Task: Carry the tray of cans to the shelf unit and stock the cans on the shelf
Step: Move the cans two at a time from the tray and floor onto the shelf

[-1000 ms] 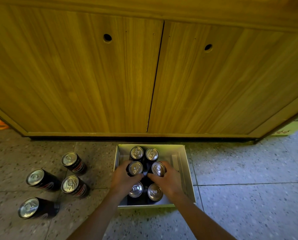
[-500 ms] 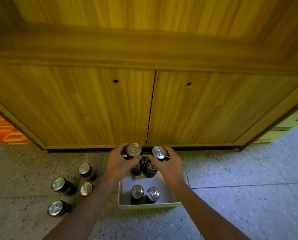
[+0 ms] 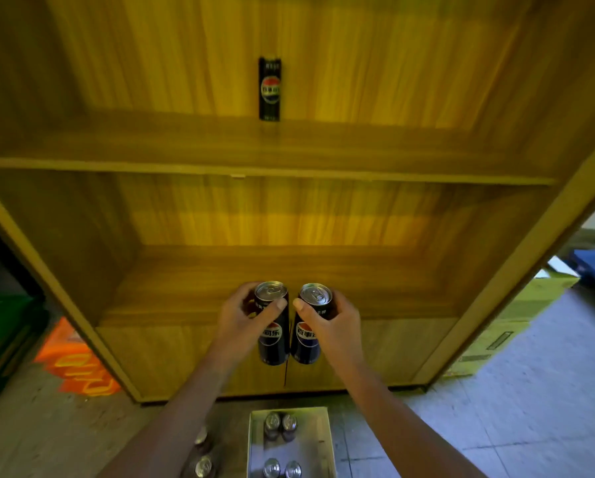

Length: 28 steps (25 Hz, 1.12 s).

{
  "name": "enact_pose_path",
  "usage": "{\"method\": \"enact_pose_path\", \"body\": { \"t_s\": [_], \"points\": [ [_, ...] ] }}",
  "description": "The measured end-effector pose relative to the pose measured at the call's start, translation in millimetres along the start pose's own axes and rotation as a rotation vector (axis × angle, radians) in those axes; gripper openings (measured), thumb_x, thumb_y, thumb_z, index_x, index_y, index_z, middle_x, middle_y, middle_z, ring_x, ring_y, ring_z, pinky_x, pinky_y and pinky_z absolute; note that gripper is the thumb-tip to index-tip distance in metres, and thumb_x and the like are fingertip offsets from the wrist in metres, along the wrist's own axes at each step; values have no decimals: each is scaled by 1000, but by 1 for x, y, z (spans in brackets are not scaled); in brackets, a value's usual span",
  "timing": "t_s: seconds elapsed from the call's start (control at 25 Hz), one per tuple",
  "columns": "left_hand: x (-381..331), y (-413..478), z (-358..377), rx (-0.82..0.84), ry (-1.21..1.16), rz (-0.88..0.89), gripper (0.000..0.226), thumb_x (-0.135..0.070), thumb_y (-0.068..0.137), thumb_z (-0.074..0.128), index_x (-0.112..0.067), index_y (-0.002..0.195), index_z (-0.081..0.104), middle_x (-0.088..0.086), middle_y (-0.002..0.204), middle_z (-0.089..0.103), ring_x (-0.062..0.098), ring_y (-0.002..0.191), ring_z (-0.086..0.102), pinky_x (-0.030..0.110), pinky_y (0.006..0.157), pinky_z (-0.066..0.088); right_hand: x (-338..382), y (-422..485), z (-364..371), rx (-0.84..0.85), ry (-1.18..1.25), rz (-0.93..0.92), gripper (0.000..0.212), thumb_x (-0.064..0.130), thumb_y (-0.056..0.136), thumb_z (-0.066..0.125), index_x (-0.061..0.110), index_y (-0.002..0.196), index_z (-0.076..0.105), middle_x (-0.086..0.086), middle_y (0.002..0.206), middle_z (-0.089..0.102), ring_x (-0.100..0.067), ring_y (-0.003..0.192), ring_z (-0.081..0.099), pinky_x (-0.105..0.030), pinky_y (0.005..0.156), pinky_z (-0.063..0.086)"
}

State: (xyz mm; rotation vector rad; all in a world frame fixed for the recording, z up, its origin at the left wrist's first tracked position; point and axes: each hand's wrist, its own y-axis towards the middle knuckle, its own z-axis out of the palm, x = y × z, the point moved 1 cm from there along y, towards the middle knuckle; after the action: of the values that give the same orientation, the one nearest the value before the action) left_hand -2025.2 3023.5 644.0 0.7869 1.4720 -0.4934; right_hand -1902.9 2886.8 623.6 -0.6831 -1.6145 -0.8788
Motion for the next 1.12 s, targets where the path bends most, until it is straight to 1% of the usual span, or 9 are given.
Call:
{"method": "enact_pose_path", "body": {
  "t_s": [0.12, 0.24, 0.44, 0.52, 0.72, 0.84, 0.92, 1.0, 1.12],
  "points": [
    [-119, 27, -12, 20, -8, 67, 40, -44, 73, 80, -27, 108, 69, -16, 102, 73, 1, 93, 69, 11, 67, 53, 120, 31, -13, 3, -8, -51, 49, 57, 68, 84, 29, 105, 69, 12, 99, 75, -7, 90, 73, -26, 74, 61],
    [-209, 55, -23, -2, -29, 119, 34, -37, 73, 81, -25, 103, 70, -14, 99, 74, 2, 90, 70, 11, 66, 52, 215, 62, -19, -9, -14, -111, 49, 60, 65, 82, 31, 103, 68, 17, 98, 75, -3, 89, 72, -17, 70, 57],
    [-299, 115, -38, -34, 2, 134, 27, -35, 75, 82, -34, 97, 68, -22, 92, 73, -6, 86, 68, 8, 61, 50, 302, 115, -17, -4, -2, -136, 47, 57, 66, 83, 32, 104, 69, 17, 98, 75, -2, 90, 72, -16, 71, 56],
    [-313, 148, -41, -65, -10, 131, 27, -33, 75, 82, -35, 96, 67, -16, 90, 74, -6, 85, 68, 8, 60, 50, 312, 143, -14, 5, 3, -118, 50, 57, 66, 84, 31, 106, 69, 16, 99, 76, -1, 92, 72, -18, 73, 57],
    [-303, 215, -40, -129, 31, 134, 37, -23, 76, 83, -18, 109, 68, -7, 101, 73, 3, 91, 69, 17, 70, 54, 297, 217, -1, -1, 19, -79, 42, 50, 68, 86, 29, 99, 67, 16, 93, 76, 0, 86, 72, -18, 68, 57],
    [-286, 250, -33, -138, 62, 145, 33, -17, 76, 81, -19, 106, 68, -9, 99, 71, -4, 88, 68, 13, 66, 53, 275, 260, 8, 34, 13, -57, 45, 51, 68, 86, 31, 103, 66, 11, 99, 75, -3, 92, 71, -27, 78, 59],
    [-274, 271, -30, -160, 86, 157, 37, -15, 76, 81, -13, 110, 67, -8, 101, 71, -5, 88, 67, 9, 67, 51, 263, 283, 15, 42, 6, -60, 48, 50, 68, 86, 30, 107, 66, 10, 103, 74, -4, 96, 70, -28, 80, 59],
    [-262, 287, -27, -176, 66, 153, 41, -15, 76, 81, -11, 114, 66, -6, 104, 71, -2, 91, 67, 10, 69, 53, 250, 301, 21, 36, 16, -74, 50, 46, 70, 86, 26, 110, 66, 8, 105, 74, -5, 98, 70, -28, 82, 60],
    [-248, 302, -22, -163, 70, 156, 42, -19, 77, 81, -13, 116, 65, -6, 107, 71, 3, 96, 67, 16, 74, 55, 237, 318, 26, 59, 20, -71, 41, 41, 73, 86, 34, 106, 63, 9, 106, 73, -5, 99, 69, -26, 82, 59]
  ]
}}
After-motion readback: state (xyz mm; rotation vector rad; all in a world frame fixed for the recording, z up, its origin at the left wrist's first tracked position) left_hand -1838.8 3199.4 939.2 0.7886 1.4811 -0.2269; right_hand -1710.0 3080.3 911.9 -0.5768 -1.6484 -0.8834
